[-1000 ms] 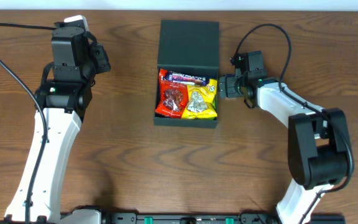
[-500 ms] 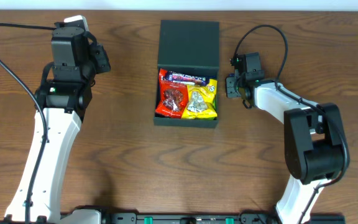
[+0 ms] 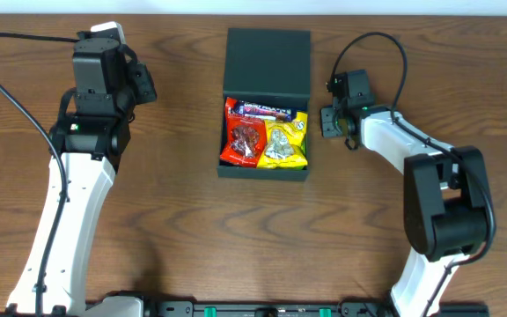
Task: Pack container
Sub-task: 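Lift the Eclipse tin and lower it into the box's right side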
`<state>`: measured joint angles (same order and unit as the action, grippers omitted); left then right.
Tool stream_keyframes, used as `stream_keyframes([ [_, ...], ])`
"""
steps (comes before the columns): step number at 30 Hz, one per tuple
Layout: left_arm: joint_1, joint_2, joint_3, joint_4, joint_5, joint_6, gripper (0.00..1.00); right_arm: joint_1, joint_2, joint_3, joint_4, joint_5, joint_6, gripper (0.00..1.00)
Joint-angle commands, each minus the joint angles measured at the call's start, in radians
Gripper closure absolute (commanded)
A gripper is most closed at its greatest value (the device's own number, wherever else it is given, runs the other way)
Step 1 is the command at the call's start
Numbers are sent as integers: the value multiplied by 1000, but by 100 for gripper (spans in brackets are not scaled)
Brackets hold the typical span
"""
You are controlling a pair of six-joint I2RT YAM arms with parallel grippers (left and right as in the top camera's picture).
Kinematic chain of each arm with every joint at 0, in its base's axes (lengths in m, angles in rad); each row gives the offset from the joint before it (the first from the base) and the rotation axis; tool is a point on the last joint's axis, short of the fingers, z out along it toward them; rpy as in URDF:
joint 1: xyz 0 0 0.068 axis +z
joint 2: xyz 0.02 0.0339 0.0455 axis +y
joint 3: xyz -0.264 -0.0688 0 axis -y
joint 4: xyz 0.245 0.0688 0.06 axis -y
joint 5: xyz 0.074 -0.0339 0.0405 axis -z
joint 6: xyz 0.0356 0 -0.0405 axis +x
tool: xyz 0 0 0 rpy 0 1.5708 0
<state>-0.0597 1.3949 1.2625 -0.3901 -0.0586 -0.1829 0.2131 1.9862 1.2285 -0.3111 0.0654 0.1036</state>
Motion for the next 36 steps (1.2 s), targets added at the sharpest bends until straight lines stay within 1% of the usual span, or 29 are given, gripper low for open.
stream_keyframes([
  [1,5,-8,-3,-3,5,3,83,8,-101,76,-1,8,15,92],
  [4,5,-8,-3,-3,5,3,83,22,-171,101,5,5,15,98],
  [6,5,-8,-3,-3,5,3,83,40,-225,104,9,2,9,98],
  [9,5,-8,-3,-3,5,3,83,82,-287,104,2,-105,-107,99],
  [11,5,-8,-3,-3,5,3,83,121,-307,104,-19,-193,-209,99],
  [13,5,-8,-3,-3,5,3,83,142,-306,104,-46,-208,-206,99],
  [15,5,-8,-3,-5,5,3,83,154,-301,104,-76,-207,-139,99],
  [19,5,-8,-3,-10,5,3,83,174,-289,103,-150,-204,149,99],
  [22,5,-8,-3,-10,5,3,83,188,-283,103,-204,-200,272,99],
  [23,5,-8,-3,-11,5,3,83,195,-282,103,-222,-193,294,99],
  [26,5,-8,-3,-11,5,3,83,235,-282,102,-296,-82,370,99],
  [29,5,-8,-3,-16,5,3,83,274,-282,99,-322,-64,376,99],
  [32,5,-8,-3,-17,5,3,83,309,-282,98,-357,42,445,99],
  [36,5,-8,-3,-18,4,3,83,319,-278,98,-387,84,473,98],
])
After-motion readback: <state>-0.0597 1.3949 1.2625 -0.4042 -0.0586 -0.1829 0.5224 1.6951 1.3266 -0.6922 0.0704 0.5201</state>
